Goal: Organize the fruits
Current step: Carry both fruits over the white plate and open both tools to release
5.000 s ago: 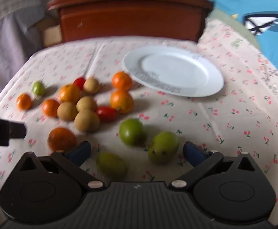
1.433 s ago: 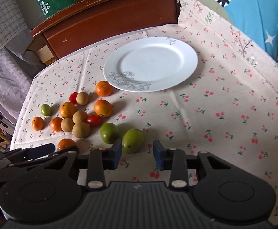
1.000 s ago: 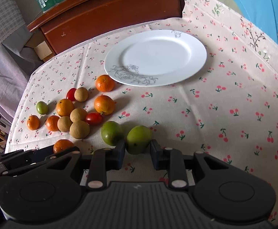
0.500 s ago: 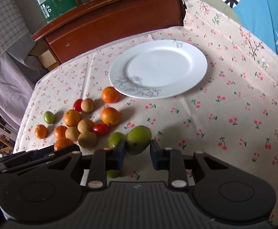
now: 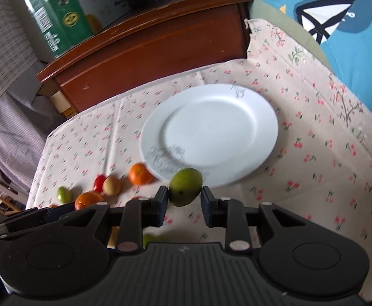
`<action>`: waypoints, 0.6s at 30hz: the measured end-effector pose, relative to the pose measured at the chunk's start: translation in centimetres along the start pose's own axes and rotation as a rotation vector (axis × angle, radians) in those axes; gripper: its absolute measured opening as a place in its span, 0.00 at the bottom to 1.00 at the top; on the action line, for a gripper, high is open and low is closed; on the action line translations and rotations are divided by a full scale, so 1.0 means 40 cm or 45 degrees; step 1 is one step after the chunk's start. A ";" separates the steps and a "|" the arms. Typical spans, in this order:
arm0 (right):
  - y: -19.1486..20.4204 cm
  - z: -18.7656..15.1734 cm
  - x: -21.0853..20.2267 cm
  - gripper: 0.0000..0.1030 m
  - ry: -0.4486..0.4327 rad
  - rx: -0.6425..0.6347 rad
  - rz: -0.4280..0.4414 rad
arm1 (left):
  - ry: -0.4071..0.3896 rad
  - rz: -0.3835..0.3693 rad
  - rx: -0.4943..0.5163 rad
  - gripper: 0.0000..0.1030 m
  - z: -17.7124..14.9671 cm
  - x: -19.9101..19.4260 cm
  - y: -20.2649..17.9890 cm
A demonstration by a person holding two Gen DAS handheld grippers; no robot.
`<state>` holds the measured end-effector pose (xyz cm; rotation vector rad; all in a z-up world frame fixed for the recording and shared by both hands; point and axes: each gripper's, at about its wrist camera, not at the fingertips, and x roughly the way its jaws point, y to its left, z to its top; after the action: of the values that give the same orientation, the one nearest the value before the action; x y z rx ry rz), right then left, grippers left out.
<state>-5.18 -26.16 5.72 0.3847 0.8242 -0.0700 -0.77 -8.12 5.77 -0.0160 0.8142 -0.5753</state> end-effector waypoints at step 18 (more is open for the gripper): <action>-0.082 0.086 0.104 0.27 0.025 0.098 -0.058 | 0.034 -0.068 0.103 0.28 0.083 0.173 -0.031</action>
<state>-0.60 -30.07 3.80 0.4395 0.8516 -0.1408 4.68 -13.22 3.65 0.0440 0.8180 -0.6596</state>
